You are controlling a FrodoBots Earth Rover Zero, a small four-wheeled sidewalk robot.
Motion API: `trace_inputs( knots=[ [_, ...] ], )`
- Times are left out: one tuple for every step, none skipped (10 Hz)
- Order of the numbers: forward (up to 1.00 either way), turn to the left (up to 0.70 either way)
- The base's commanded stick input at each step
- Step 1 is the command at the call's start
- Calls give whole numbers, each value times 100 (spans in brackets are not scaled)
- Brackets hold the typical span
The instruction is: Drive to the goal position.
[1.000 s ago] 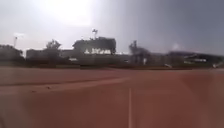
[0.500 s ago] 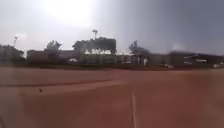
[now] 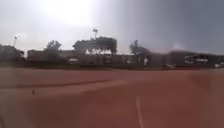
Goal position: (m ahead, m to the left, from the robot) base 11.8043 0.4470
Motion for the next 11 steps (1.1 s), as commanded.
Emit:
trace_inputs(
  knots=[
    [70,0],
    [70,0],
    [70,0],
    [70,0],
    [70,0],
    [70,0],
    [70,0],
    [70,0],
    [70,0],
    [70,0],
    [70,0]
  ],
)
